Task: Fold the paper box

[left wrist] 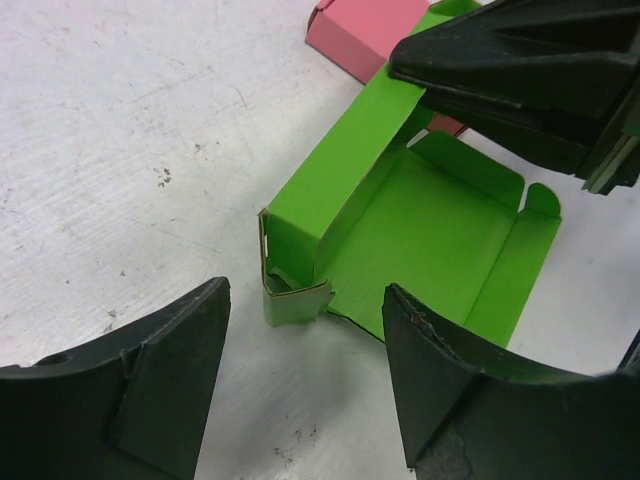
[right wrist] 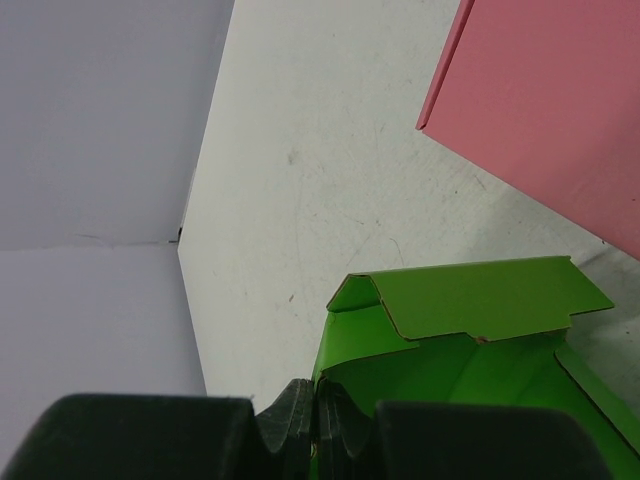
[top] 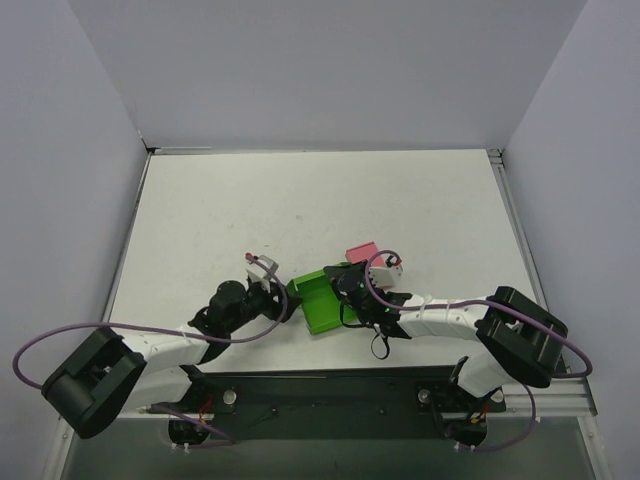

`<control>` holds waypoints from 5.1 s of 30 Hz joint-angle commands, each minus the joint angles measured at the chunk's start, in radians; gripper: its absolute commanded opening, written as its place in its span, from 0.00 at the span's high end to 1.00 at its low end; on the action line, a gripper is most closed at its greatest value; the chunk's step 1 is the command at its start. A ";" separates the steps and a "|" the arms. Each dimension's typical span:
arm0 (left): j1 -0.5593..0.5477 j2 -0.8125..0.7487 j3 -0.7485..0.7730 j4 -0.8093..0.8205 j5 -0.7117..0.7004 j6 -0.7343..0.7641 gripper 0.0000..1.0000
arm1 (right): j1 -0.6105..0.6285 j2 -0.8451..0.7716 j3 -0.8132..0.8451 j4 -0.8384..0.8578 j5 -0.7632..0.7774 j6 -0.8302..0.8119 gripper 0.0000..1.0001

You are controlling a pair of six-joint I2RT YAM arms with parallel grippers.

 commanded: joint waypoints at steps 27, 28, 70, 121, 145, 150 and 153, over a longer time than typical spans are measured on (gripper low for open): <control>0.018 0.060 -0.012 0.158 0.005 0.041 0.49 | 0.009 -0.014 -0.003 -0.001 0.054 -0.040 1.00; 0.015 0.066 -0.008 0.160 0.008 0.046 0.49 | 0.010 -0.012 -0.002 -0.001 0.052 -0.040 1.00; -0.048 0.296 0.109 0.465 -0.038 -0.001 0.67 | 0.024 -0.009 -0.023 -0.012 0.063 -0.068 1.00; -0.042 0.483 0.198 0.701 -0.105 -0.078 0.82 | 0.061 0.002 -0.039 -0.034 0.043 -0.066 1.00; -0.186 0.400 0.293 0.295 -0.630 0.126 0.97 | 0.079 -0.026 -0.020 -0.124 0.075 -0.051 1.00; -0.199 0.400 0.299 0.266 -0.722 0.153 1.00 | 0.081 -0.035 -0.013 -0.153 0.078 -0.045 1.00; -0.200 0.397 0.296 0.264 -0.724 0.172 1.00 | 0.081 -0.040 -0.014 -0.155 0.078 -0.048 1.00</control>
